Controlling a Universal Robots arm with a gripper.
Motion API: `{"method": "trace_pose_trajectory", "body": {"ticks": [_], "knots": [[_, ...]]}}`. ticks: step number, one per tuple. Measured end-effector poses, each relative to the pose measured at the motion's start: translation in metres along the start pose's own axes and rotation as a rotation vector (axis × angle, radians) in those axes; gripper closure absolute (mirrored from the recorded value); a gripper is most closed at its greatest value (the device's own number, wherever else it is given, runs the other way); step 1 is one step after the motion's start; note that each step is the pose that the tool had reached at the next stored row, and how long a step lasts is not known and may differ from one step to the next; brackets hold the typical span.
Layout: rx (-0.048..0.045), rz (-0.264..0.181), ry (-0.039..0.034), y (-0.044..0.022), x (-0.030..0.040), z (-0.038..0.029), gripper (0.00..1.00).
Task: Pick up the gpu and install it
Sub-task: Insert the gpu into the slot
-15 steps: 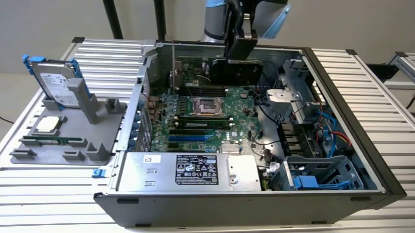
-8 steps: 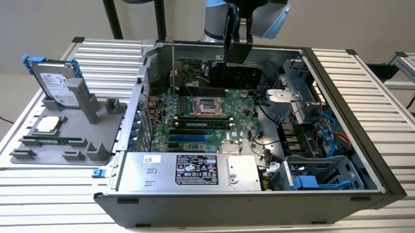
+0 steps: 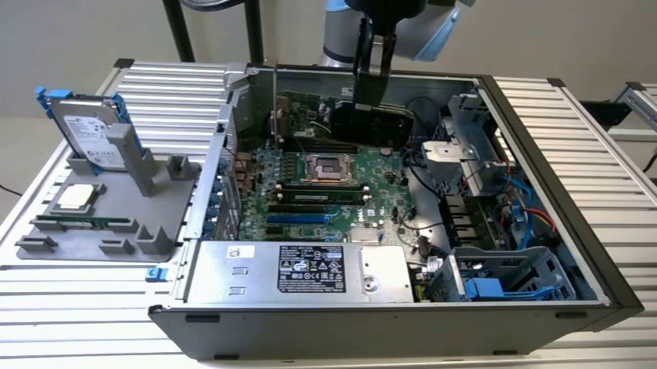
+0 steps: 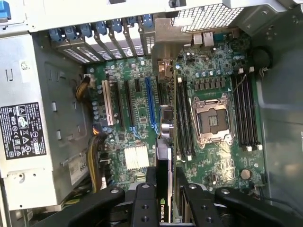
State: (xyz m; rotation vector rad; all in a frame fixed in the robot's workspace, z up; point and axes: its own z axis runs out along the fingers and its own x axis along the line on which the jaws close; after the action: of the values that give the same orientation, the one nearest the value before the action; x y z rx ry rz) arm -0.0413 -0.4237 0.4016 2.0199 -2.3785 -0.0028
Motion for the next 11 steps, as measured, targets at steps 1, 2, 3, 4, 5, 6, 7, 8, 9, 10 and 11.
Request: {"method": "trace_pose_trajectory", "body": {"ticks": [1, 2, 3, 4, 5, 6, 7, 8, 9, 10, 11], "knots": [[0.0000, 0.001, 0.0000, 0.0000, 0.0000, 0.0000, 1.00], [0.0000, 0.002, -0.0001, 0.0000, 0.0000, 0.0001, 1.00], [0.0000, 0.002, -0.0002, 0.0000, 0.0000, 0.0002, 1.00], [0.0000, 0.002, -0.0002, 0.0000, 0.0000, 0.0002, 1.00], [0.0000, 0.002, -0.0002, 0.0000, 0.0000, 0.0002, 1.00], [0.0000, 0.002, -0.0002, 0.0000, 0.0000, 0.0003, 1.00], [0.0000, 0.002, -0.0004, 0.0000, -0.0001, 0.0007, 1.00], [0.0001, 0.002, -0.0005, 0.0000, -0.0001, 0.0011, 1.00], [0.0000, 0.002, -0.0003, 0.0000, 0.0000, 0.0015, 1.00], [0.0000, 0.002, -0.0002, 0.0000, 0.0000, 0.0020, 1.00], [0.0000, 0.002, -0.0002, 0.0000, 0.0000, 0.0024, 1.00]]}}
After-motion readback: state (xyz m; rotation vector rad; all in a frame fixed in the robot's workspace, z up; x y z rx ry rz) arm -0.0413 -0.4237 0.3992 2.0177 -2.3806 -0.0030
